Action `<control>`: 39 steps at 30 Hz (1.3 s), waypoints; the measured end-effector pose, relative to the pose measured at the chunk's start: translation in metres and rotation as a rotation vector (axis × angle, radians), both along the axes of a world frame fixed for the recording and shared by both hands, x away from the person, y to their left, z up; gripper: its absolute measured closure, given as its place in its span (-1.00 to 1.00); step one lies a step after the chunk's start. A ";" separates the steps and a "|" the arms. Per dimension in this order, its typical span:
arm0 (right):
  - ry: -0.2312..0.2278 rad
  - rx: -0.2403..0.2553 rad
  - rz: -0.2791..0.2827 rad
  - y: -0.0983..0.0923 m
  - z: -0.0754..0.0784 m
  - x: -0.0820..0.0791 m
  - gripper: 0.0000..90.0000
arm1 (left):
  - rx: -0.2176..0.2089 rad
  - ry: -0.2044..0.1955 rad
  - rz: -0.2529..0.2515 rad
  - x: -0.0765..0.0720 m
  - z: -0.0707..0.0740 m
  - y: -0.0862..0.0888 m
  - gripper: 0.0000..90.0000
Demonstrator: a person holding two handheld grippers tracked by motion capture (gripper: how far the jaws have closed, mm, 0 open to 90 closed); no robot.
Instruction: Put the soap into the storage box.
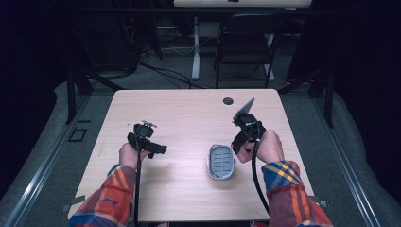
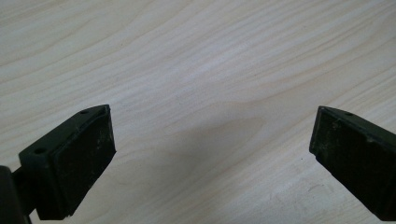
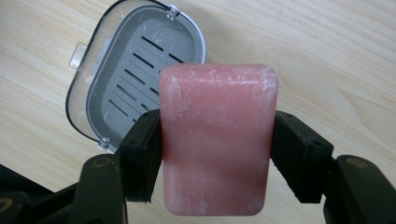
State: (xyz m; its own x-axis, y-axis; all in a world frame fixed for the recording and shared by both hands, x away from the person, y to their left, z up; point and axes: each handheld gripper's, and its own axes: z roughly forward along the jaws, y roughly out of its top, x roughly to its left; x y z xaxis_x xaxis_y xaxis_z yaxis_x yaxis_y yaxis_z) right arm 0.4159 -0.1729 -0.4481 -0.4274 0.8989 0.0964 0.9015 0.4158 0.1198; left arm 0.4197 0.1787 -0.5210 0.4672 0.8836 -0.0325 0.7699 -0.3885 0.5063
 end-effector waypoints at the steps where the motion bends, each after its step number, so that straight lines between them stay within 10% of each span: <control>1: 0.005 -0.005 0.008 0.002 -0.001 0.001 -0.16 | -0.001 0.000 0.001 0.000 0.000 0.000 -1.00; 39: 0.080 -0.078 0.033 0.056 -0.036 0.015 -0.17 | 0.005 0.006 -0.007 0.001 -0.001 -0.001 -1.00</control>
